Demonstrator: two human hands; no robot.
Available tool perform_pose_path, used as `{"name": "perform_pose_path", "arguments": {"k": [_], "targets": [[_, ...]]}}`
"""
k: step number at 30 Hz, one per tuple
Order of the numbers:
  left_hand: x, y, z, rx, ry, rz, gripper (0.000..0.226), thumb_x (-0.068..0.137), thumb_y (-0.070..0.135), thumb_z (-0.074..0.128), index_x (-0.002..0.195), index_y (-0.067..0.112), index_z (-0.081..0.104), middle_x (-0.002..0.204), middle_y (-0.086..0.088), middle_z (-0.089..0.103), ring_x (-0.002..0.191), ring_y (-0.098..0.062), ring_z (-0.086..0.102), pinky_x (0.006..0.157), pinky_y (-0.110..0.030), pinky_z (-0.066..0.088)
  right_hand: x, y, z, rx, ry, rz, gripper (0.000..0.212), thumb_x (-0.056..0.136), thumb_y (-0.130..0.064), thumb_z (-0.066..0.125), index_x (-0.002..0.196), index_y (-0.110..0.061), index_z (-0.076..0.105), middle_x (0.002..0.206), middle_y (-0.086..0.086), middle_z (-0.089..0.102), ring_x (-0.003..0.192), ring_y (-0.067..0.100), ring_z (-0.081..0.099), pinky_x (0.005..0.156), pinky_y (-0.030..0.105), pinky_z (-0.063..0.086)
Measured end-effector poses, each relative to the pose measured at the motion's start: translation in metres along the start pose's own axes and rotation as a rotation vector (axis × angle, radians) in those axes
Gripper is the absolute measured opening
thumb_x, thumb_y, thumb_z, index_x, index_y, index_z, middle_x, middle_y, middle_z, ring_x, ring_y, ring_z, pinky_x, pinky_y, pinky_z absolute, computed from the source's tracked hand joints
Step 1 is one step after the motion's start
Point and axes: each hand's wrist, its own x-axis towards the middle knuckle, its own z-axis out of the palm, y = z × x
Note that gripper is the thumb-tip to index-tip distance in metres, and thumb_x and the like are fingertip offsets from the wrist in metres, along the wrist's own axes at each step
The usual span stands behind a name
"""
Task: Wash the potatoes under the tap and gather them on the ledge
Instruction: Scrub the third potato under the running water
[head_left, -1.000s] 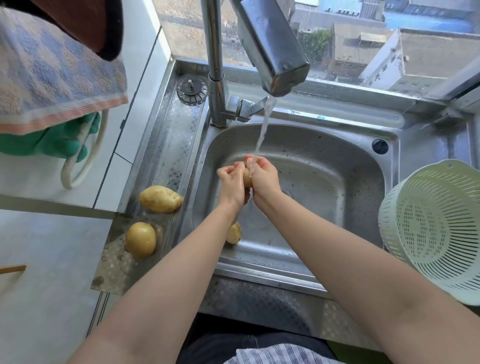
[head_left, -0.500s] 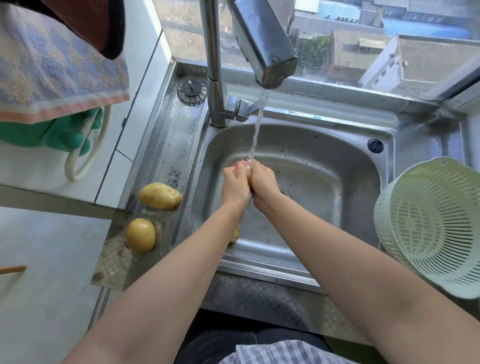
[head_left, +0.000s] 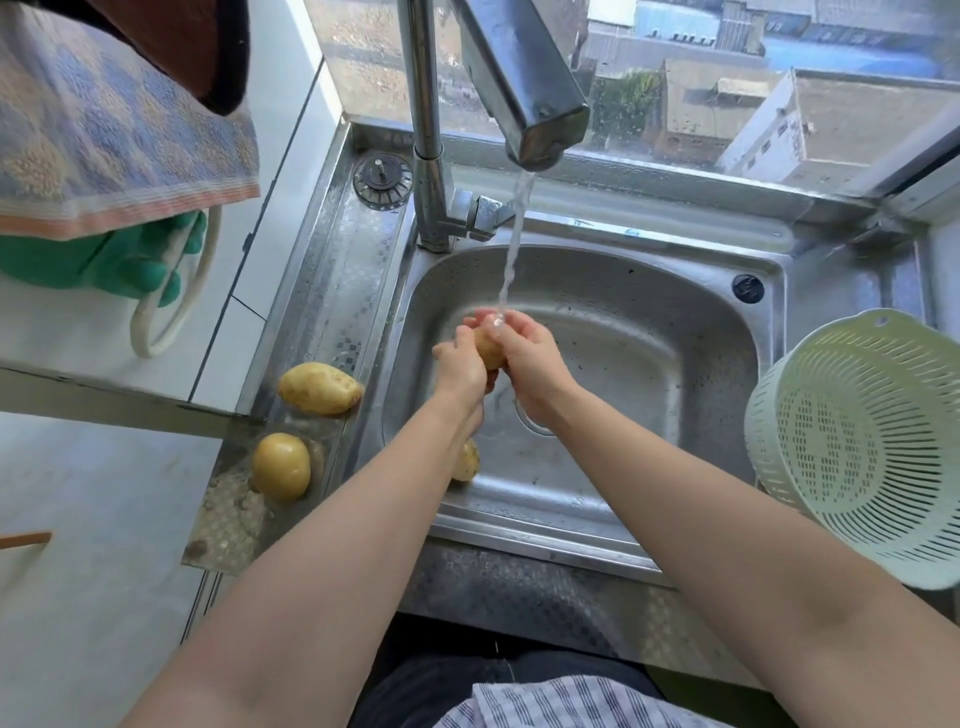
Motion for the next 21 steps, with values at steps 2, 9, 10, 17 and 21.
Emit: {"name": "perform_pose_path", "arguments": {"k": [2, 9, 10, 17, 21], "targets": [[-0.006, -0.002, 0.005, -0.004, -0.013, 0.006, 0.030, 0.103, 0.032, 0.032, 0.112, 0.004, 0.037, 0.077, -0.006, 0.045, 0.056, -0.011, 0.042, 0.036, -0.016, 0.035, 0.002, -0.003, 0.000, 0.008, 0.139, 0.030, 0.015, 0.097, -0.016, 0.053, 0.093, -0.009, 0.066, 0.108, 0.022, 0.070, 0.094, 0.030, 0.064, 0.074, 0.039, 0.053], [-0.005, -0.003, 0.000, -0.008, -0.043, 0.001, 0.041, 0.104, 0.033, 0.029, 0.122, 0.000, 0.046, 0.078, -0.006, 0.049, 0.054, -0.010, 0.041, 0.038, -0.017, 0.033, 0.002, 0.001, 0.000, -0.037, 0.124, -0.007, 0.008, 0.091, -0.014, 0.061, 0.096, -0.010, 0.065, 0.108, 0.018, 0.071, 0.102, 0.036, 0.067, 0.075, 0.039, 0.055], [-0.007, -0.003, 0.001, -0.012, -0.052, 0.001, 0.036, 0.104, 0.032, 0.030, 0.118, 0.004, 0.046, 0.077, -0.006, 0.047, 0.054, -0.010, 0.041, 0.037, -0.016, 0.033, 0.003, -0.002, 0.001, -0.030, 0.189, 0.010, 0.009, 0.093, -0.017, 0.060, 0.093, -0.010, 0.065, 0.107, 0.019, 0.072, 0.102, 0.036, 0.068, 0.073, 0.038, 0.057], [-0.013, 0.007, -0.010, -0.095, -0.090, -0.097, 0.048, 0.106, 0.031, 0.019, 0.083, 0.008, 0.056, 0.062, -0.007, 0.048, 0.048, -0.012, 0.036, 0.039, -0.019, 0.029, -0.004, -0.001, -0.004, -0.152, 0.052, -0.043, 0.016, 0.095, -0.013, 0.053, 0.098, -0.011, 0.068, 0.090, 0.006, 0.069, 0.078, 0.014, 0.061, 0.065, 0.025, 0.051], [-0.019, 0.010, -0.008, -0.149, -0.208, -0.207, 0.048, 0.102, 0.030, 0.018, 0.081, 0.009, 0.055, 0.051, -0.005, 0.048, 0.031, -0.009, 0.033, 0.035, -0.011, 0.020, 0.001, 0.001, -0.007, -0.070, 0.044, 0.037, 0.025, 0.100, -0.027, 0.043, 0.096, -0.024, 0.068, 0.103, 0.004, 0.069, 0.082, 0.017, 0.061, 0.070, 0.029, 0.052]]}}
